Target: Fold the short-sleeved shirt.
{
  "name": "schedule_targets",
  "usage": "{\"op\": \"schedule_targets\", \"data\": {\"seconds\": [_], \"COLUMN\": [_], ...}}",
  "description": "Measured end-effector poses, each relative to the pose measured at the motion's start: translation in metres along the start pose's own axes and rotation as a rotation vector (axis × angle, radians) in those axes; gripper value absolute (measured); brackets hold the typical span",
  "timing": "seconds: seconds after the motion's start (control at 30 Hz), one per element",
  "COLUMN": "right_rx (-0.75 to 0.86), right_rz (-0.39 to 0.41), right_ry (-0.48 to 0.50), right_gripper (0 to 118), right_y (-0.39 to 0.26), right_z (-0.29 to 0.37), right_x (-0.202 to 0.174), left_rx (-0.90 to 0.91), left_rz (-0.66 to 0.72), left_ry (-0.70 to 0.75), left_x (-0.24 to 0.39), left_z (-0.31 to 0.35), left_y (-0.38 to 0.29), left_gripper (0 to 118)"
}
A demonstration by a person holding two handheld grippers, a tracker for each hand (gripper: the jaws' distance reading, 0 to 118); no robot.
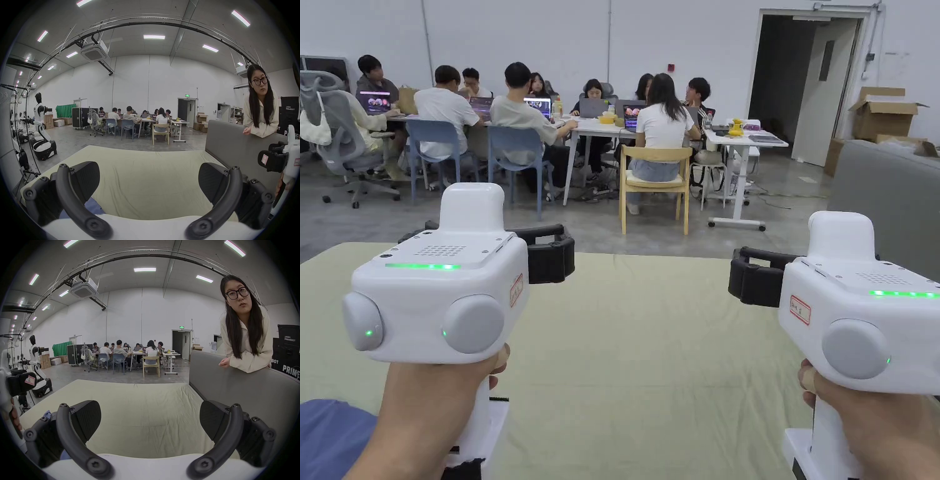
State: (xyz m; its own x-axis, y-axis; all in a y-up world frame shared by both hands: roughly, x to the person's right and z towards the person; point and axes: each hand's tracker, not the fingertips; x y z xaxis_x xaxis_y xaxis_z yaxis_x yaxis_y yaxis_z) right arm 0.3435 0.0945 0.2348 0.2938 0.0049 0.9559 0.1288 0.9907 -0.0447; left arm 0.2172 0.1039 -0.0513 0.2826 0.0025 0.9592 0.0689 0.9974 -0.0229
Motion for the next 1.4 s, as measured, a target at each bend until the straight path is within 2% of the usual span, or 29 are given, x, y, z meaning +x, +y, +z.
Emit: {"op": "schedule_targets", "data": {"seconds": [0.6,1.0,1.4], "right_rx": [-0.005,0.004,0.001], "right_rz": [-0.013,0.006,-0.017], "right_ry": [0.011,0.011,0.007], "right_gripper": [118,118,118], "right_y": [-0.0009,-0.0004,-0.0006], "right_z": [-0.0001,0.0016,0.0], "right_x": [0.0017,-0.0007,0.0055], "left_rx": [0.001,0.004,0.002], "left_rz": [0.003,0.006,-0.002], "left_ry": [-0.006,-0.017,-0.015], "left_x": [-0.0002,0.0029,0.005], "left_z": [-0.0001,-0.0007,-0.004], "left_y": [-0.0011,-0.0031,-0.0034], "left_gripper": [118,118,118]}}
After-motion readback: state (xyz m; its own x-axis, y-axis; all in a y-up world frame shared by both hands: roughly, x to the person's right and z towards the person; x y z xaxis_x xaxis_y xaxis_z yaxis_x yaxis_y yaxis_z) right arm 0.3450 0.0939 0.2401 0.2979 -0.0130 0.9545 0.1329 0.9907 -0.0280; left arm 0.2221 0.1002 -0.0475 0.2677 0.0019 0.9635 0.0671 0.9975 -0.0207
